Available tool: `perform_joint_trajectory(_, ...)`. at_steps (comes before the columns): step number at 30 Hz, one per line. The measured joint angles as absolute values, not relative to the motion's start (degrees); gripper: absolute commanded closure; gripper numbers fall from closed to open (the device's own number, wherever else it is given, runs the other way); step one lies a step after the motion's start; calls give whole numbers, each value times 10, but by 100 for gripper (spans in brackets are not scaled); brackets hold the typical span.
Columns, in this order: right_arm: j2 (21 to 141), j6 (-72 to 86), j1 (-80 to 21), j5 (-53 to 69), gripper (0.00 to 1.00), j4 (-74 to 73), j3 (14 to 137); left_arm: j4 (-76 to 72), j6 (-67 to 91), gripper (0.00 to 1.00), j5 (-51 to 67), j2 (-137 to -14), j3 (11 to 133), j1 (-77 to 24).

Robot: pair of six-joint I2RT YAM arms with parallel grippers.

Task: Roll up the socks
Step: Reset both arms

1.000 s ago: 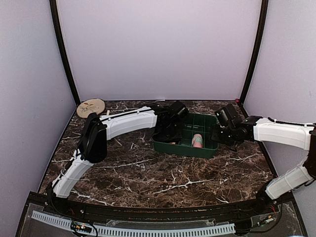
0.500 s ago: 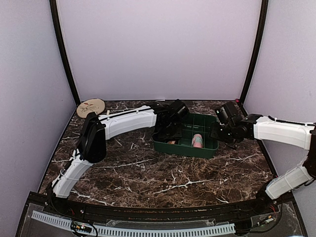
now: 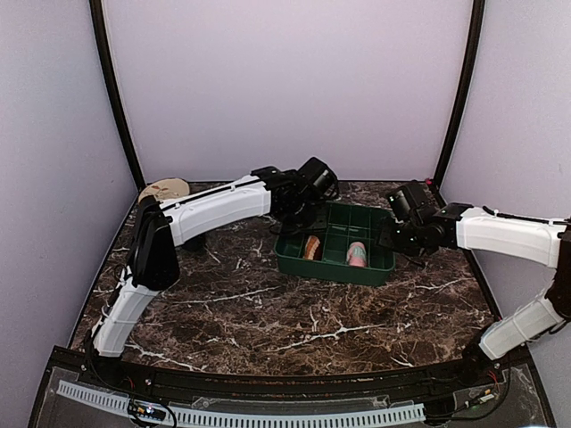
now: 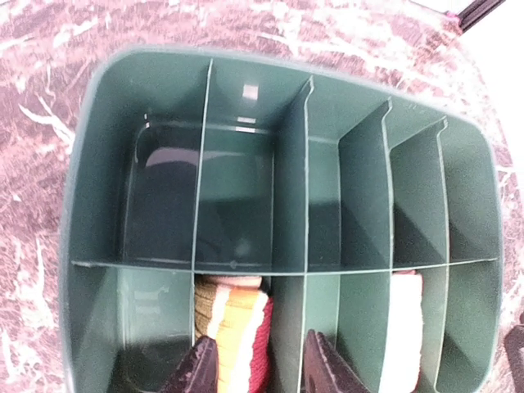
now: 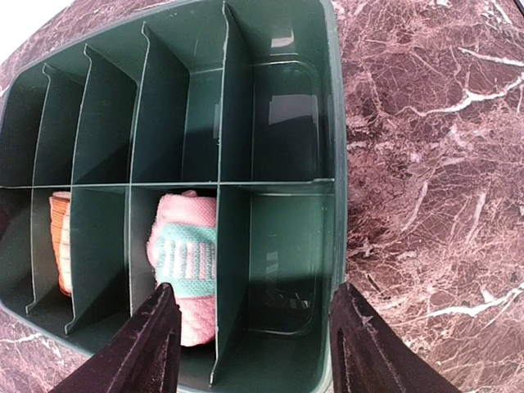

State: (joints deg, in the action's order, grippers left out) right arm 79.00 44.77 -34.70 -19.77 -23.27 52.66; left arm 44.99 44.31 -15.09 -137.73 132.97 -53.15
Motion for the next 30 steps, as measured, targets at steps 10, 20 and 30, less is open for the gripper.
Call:
perform_joint_trajectory(10, 792, 409, -346, -239, 43, -239, 551, 411, 362, 61, -218, -1297, 1248, -533)
perform_joint_trajectory(20, 746, 348, -273, -276, 41, -239, 556, 111, 171, 33, -340, -863, 722, -531)
perform_joint_trajectory(30, 710, 339, -258, -320, 37, -243, 554, -10, 127, 26, -355, -660, 514, -446)
